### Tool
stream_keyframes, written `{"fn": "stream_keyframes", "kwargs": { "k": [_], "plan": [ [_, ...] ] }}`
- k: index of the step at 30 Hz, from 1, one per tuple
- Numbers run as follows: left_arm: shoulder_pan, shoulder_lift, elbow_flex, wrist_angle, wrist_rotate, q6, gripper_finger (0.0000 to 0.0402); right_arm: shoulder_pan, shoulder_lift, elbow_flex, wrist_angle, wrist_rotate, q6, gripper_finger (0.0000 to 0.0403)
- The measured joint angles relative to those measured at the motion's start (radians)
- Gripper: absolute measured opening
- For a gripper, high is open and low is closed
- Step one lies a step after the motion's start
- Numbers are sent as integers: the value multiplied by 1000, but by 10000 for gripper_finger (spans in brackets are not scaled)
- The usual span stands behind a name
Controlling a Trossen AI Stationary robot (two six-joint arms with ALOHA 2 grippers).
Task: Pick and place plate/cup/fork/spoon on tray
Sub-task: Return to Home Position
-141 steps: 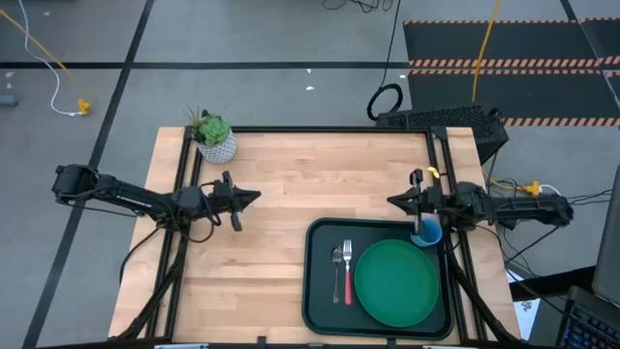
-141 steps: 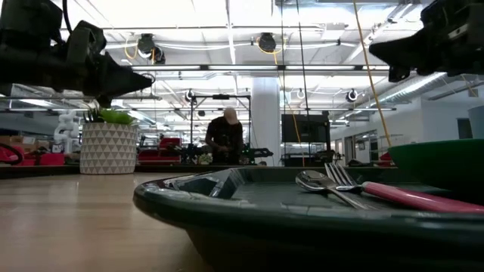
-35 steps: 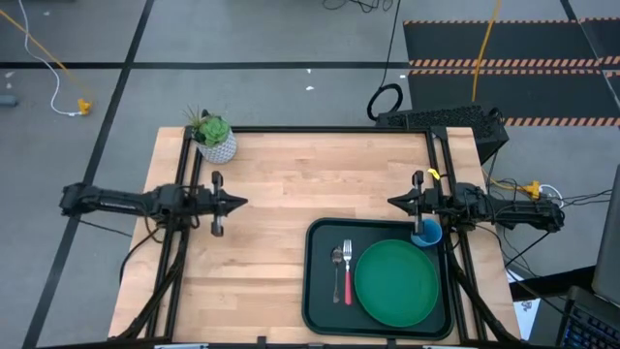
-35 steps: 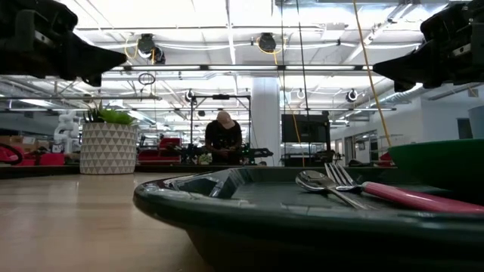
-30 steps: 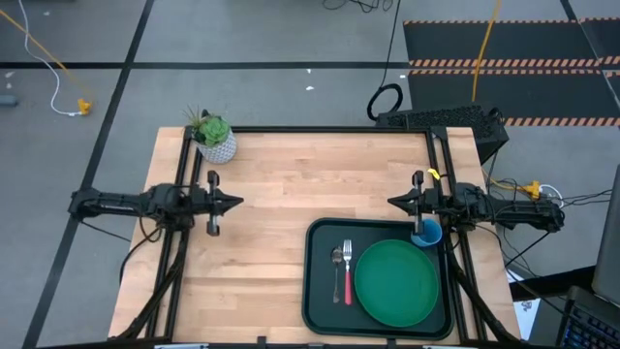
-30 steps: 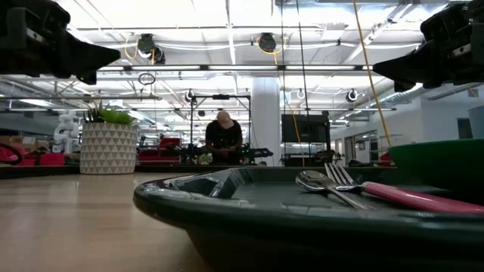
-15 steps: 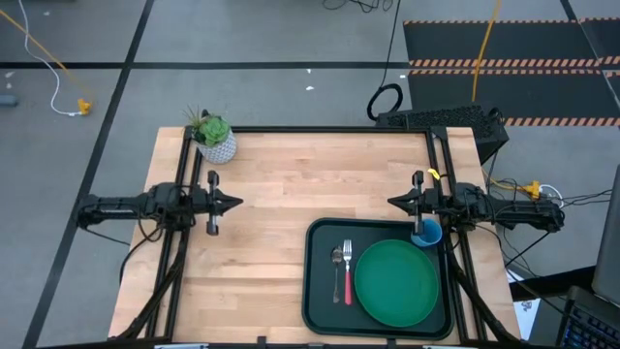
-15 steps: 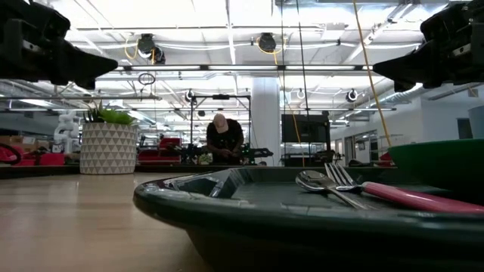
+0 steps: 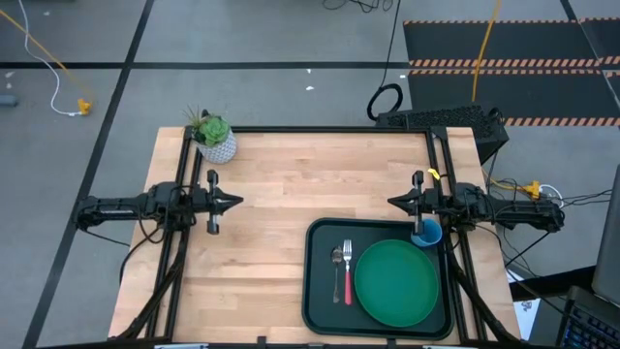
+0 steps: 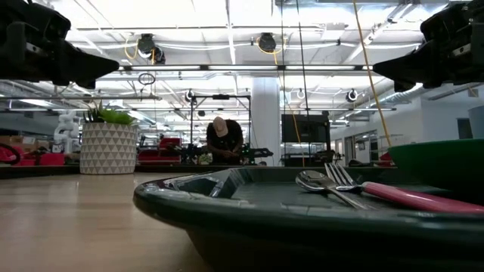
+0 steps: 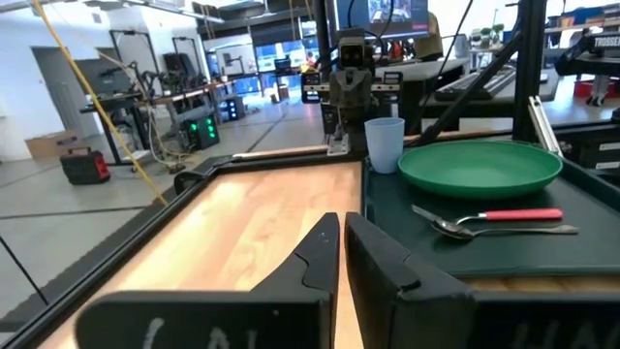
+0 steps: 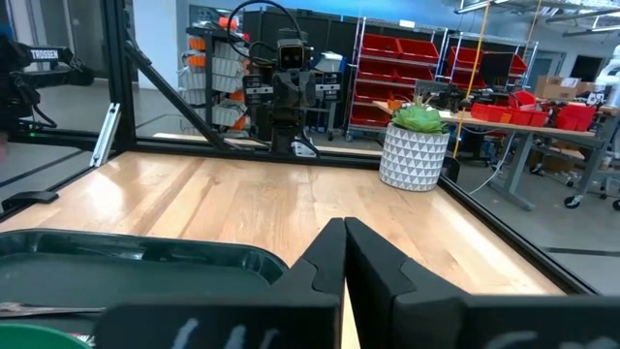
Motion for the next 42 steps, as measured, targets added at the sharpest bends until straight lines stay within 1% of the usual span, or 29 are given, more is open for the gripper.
{"fn": "stream_keyframes", "kwargs": {
  "k": [12, 21, 42],
  "plan": [
    [0, 0, -1, 7, -2, -2, 5, 0, 0, 0, 0, 0, 0, 0],
    [0, 0, -1, 8, -3, -2, 25, 0, 0, 0, 0, 0, 0, 0],
    [0, 0, -1, 10, -2, -2, 26, 0, 0, 0, 0, 0, 0, 0]
  ]
}}
